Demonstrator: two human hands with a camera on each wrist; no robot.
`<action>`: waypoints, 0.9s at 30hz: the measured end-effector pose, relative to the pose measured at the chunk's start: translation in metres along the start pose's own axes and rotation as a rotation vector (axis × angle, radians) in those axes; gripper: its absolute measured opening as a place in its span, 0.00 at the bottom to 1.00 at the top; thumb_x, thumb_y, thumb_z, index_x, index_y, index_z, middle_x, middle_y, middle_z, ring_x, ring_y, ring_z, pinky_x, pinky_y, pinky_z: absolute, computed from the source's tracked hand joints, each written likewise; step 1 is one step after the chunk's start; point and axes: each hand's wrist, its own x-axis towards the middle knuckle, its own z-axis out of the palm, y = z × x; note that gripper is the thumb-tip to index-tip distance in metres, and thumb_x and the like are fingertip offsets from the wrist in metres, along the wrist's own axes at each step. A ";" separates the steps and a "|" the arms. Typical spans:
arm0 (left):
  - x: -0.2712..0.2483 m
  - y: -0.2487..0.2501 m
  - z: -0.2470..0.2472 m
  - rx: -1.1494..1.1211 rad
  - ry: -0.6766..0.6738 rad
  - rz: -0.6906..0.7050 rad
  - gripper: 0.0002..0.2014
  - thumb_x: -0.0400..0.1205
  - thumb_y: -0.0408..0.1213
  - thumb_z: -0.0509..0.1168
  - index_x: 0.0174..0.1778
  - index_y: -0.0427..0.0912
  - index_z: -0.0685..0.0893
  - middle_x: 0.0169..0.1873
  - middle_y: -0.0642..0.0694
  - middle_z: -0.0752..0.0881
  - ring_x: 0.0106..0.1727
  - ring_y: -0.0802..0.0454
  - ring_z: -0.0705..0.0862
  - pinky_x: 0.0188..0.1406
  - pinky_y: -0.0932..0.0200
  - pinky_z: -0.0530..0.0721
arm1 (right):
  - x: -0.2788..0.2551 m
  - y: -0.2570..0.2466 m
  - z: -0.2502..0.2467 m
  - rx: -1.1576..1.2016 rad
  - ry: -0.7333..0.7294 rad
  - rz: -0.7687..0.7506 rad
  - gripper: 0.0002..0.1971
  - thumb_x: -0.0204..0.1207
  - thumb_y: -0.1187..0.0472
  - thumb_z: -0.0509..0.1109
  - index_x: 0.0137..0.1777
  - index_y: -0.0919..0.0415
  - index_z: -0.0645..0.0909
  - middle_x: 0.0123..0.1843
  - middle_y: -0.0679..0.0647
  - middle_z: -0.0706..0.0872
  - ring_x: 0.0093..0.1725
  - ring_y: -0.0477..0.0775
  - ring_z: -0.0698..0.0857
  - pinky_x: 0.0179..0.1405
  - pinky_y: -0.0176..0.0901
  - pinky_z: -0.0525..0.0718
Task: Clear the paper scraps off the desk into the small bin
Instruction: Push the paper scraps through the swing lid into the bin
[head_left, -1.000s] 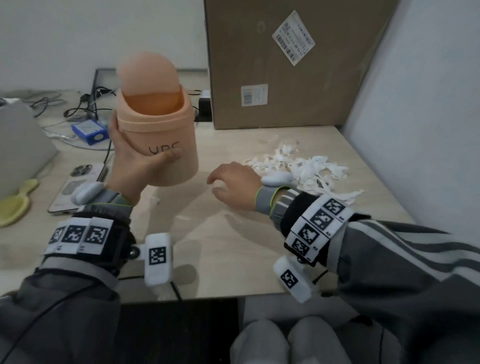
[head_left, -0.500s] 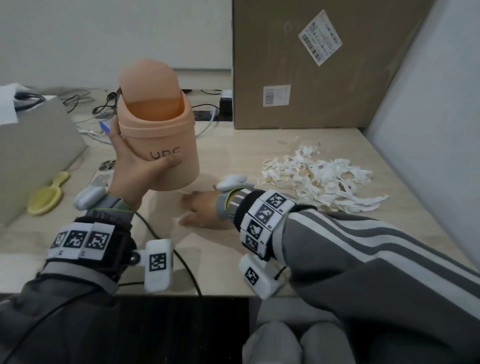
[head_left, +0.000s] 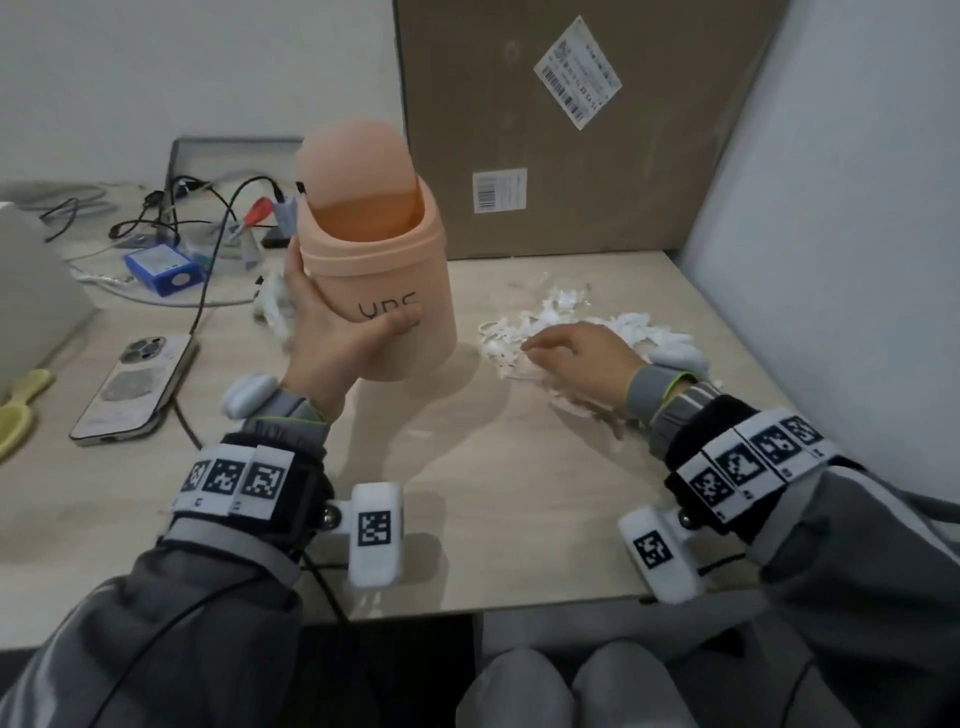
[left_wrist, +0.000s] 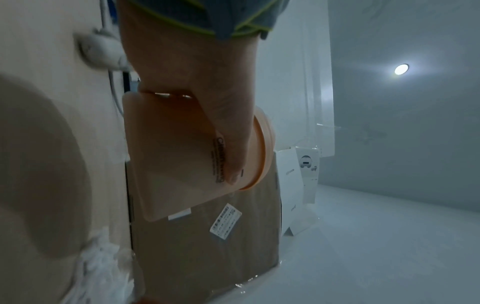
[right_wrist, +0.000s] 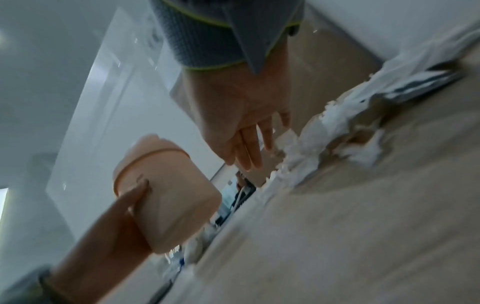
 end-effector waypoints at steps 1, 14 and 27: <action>0.001 -0.002 0.008 -0.011 -0.004 -0.004 0.68 0.56 0.48 0.85 0.87 0.52 0.47 0.76 0.51 0.73 0.74 0.53 0.77 0.73 0.42 0.80 | -0.002 0.007 -0.008 0.084 0.082 0.011 0.13 0.80 0.53 0.63 0.57 0.53 0.86 0.62 0.49 0.87 0.62 0.50 0.82 0.61 0.41 0.78; 0.007 -0.030 0.057 -0.093 -0.042 -0.023 0.65 0.58 0.44 0.85 0.86 0.53 0.49 0.75 0.54 0.74 0.72 0.59 0.79 0.66 0.55 0.85 | -0.031 0.059 -0.048 0.320 -0.553 0.327 0.19 0.80 0.46 0.60 0.44 0.60 0.83 0.37 0.57 0.90 0.31 0.52 0.88 0.24 0.35 0.76; 0.014 -0.040 0.056 -0.023 -0.022 0.047 0.65 0.61 0.45 0.85 0.86 0.50 0.47 0.80 0.51 0.69 0.78 0.55 0.75 0.75 0.43 0.80 | 0.003 0.081 -0.038 0.601 0.235 0.192 0.08 0.77 0.59 0.70 0.35 0.57 0.81 0.30 0.52 0.82 0.23 0.45 0.75 0.18 0.32 0.65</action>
